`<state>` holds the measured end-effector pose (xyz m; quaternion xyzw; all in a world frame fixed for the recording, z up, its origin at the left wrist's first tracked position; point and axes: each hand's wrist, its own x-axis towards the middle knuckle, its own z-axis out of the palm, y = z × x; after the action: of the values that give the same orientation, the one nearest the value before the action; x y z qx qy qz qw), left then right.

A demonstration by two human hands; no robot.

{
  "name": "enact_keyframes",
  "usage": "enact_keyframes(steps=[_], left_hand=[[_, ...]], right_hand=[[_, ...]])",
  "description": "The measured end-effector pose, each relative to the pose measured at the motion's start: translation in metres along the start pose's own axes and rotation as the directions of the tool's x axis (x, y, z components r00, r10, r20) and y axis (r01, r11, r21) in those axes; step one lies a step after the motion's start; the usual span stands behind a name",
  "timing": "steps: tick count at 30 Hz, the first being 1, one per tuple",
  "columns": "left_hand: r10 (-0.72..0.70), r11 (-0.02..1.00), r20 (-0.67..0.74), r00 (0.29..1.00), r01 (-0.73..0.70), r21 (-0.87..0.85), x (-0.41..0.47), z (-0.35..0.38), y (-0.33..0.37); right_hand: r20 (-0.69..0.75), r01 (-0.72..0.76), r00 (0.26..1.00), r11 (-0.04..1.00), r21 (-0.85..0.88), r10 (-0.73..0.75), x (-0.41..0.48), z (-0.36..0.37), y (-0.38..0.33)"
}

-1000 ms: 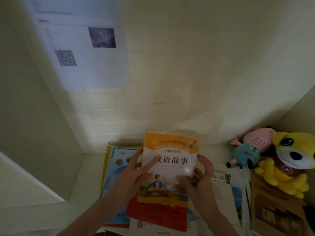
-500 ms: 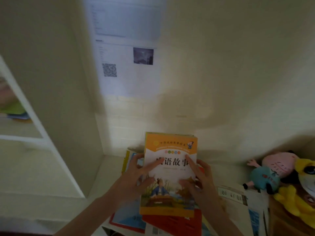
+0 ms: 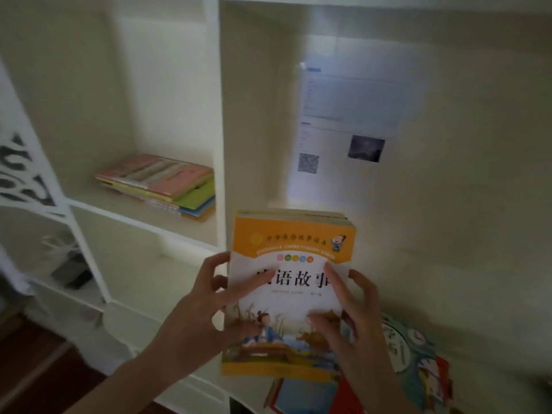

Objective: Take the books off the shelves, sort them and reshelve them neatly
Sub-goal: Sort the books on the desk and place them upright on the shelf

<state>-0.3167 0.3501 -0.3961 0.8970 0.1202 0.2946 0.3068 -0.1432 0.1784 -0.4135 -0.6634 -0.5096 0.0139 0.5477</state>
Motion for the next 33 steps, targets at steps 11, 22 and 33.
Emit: enact_keyframes(steps=[11,22,33], left_hand=[[0.222,0.916,-0.363,0.905,-0.066,0.395,-0.005,-0.149,-0.037],[0.327,0.691,-0.500,0.802,0.158,0.706,0.071,-0.227,-0.072],[0.180,0.706,-0.505,0.844,0.246,0.664,0.128,-0.206,-0.170]], right_hand=[[0.033,0.348,0.931,0.912,0.218,-0.363,0.120,0.127,-0.074],[-0.137,0.393,0.919,0.816,0.425,-0.371,0.260,0.222,-0.124],[-0.065,-0.334,0.879,0.707,0.623,0.472,0.241,0.271,-0.073]])
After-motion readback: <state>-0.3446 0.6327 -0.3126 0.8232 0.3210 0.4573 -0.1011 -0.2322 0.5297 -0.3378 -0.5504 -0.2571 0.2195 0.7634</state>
